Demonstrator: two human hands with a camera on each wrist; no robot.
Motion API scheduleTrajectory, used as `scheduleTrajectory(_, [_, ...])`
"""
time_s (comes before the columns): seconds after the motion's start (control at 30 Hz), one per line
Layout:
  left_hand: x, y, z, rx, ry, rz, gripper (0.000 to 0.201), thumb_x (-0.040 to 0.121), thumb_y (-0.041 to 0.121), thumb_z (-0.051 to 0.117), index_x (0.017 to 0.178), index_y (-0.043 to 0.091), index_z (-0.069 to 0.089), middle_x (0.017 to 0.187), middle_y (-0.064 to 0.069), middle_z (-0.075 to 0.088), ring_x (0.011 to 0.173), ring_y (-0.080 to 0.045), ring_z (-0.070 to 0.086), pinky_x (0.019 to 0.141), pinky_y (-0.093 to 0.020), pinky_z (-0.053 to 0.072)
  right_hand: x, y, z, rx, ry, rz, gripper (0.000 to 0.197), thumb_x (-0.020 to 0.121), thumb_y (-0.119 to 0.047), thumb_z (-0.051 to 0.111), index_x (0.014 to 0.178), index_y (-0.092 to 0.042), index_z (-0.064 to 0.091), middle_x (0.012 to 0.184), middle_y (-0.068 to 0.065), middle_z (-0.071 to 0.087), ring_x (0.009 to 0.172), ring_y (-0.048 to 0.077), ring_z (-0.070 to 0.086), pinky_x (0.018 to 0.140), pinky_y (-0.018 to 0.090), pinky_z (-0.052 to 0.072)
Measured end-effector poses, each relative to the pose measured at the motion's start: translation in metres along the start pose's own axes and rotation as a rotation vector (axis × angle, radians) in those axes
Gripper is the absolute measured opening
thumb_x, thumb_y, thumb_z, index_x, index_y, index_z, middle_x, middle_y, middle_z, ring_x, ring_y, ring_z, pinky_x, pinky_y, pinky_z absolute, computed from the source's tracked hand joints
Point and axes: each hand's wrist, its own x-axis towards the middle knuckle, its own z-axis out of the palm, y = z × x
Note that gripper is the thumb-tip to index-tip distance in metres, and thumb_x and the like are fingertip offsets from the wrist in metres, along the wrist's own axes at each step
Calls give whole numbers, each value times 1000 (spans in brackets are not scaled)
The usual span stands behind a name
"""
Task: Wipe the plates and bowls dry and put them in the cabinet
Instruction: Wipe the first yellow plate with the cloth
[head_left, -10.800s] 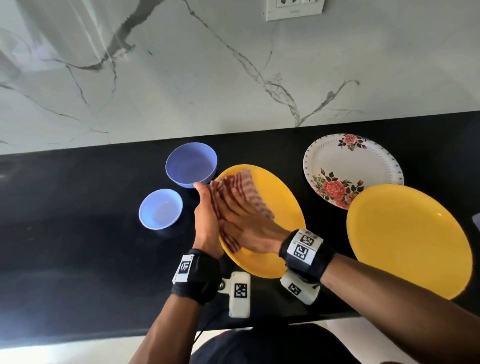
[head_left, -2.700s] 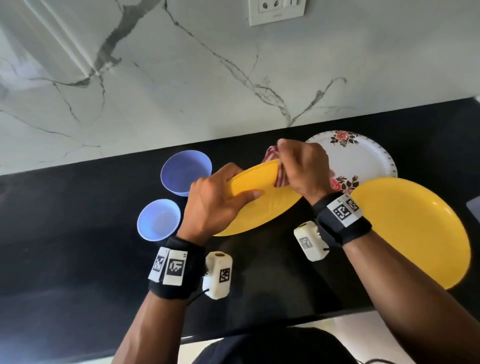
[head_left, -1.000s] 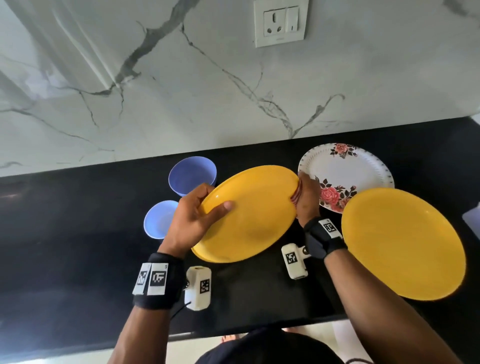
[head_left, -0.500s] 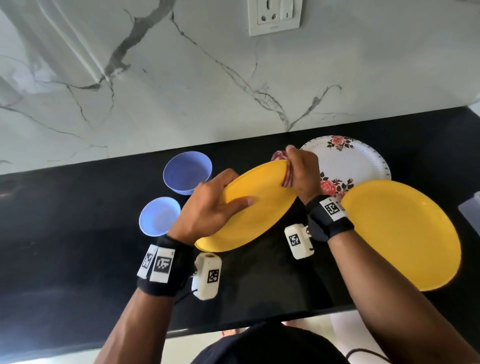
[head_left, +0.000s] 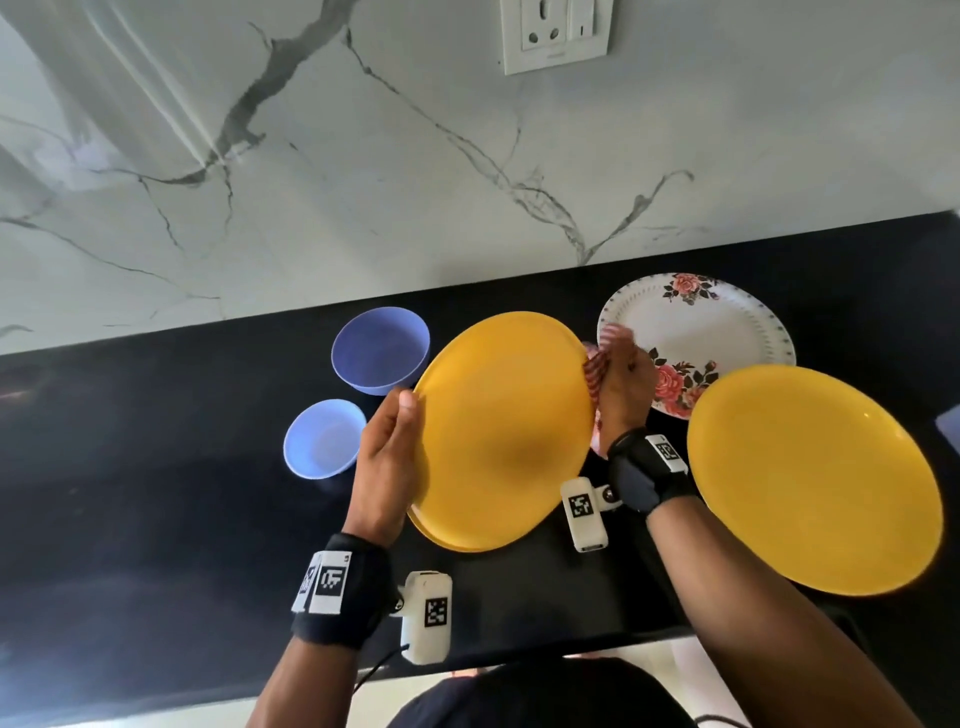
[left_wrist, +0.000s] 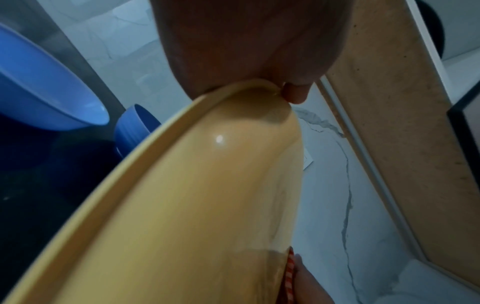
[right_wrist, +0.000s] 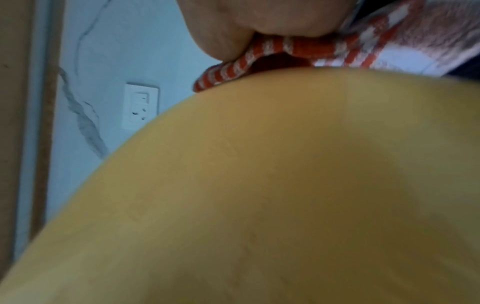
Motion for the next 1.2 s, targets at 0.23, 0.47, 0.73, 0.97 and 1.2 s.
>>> scheduleTrajectory(0.23, [10, 3, 13, -118, 35, -113, 36, 103, 52, 55, 94, 19, 64, 105, -14, 63, 101, -30, 58, 105, -68, 45, -38, -48, 7, -159, -145, -389, 26, 107, -32, 48, 125, -15, 54, 87, -5, 67, 64, 0, 64, 53, 22, 52])
scheduleTrajectory(0.47, [22, -5, 19, -250, 62, -155, 36, 113, 31, 39, 122, 17, 71, 122, -11, 75, 115, -24, 71, 98, -40, 57, -99, -12, 25, -562, -803, -987, 48, 106, -23, 51, 152, -13, 44, 165, 9, 29, 155, 21, 21, 126, 43, 16])
scheduleTrajectory(0.73, [19, -10, 15, -201, 122, -186, 36, 113, 36, 40, 108, 14, 67, 107, -10, 73, 102, -29, 67, 99, -52, 55, -45, 19, 31, -980, -657, -955, 60, 107, -55, 9, 161, -29, 3, 170, 0, 0, 157, 22, -6, 124, 54, -4])
scheduleTrajectory(0.97, [22, -12, 13, -232, 180, -232, 39, 112, 43, 41, 123, 15, 67, 117, -12, 75, 108, -33, 70, 102, -56, 55, -66, 41, 11, -1015, -628, -778, 64, 106, -53, 2, 161, -19, -2, 169, 4, -4, 157, 25, -6, 126, 56, 7])
scheduleTrajectory(1.2, [29, -7, 19, -330, 187, -253, 46, 114, 41, 36, 120, 4, 62, 110, -20, 71, 104, -31, 71, 92, -42, 61, -112, 28, 18, -963, -899, -1098, 57, 108, -46, 17, 161, -28, 4, 170, 2, 0, 158, 25, 0, 121, 63, 13])
